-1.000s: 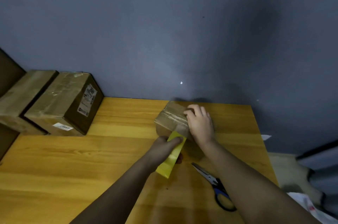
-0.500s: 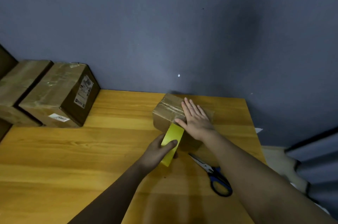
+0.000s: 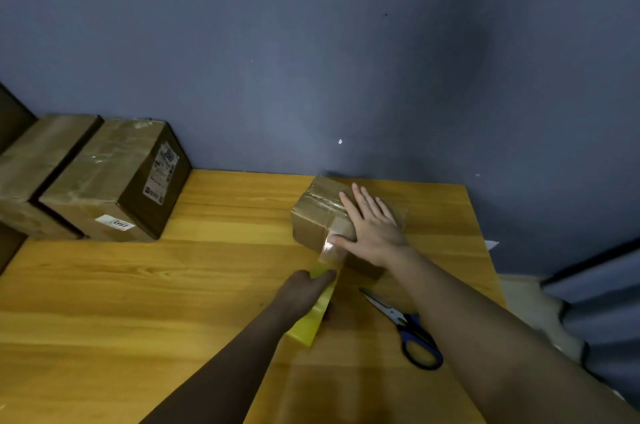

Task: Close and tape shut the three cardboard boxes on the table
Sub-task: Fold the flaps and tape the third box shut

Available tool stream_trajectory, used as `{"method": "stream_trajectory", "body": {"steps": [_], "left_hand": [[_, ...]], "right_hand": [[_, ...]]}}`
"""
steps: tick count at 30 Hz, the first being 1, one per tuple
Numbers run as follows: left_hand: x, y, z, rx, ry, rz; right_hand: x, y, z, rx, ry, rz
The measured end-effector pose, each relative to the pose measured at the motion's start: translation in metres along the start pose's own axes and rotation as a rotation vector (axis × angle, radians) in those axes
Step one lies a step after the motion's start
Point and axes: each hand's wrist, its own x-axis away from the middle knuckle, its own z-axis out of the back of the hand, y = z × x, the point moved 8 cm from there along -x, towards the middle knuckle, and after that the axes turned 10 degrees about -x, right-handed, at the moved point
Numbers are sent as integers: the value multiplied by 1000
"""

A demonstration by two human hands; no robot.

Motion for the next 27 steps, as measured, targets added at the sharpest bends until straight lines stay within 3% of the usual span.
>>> {"method": "stream_trajectory", "body": {"steps": [12,16,21,27], "left_hand": [[-18,16,-11,126,-94,77],[-17,17,-10,152,-126,69],[-1,5,-9,281,-169,3],[2,16,7,116,1,-113]], "right_hand": [[12,-29,-13,149,263,-5],[11,-28,-15,148,199,-11],[11,-25,-15,196,231,-25],[7,-23,1,216,221,-23]]}}
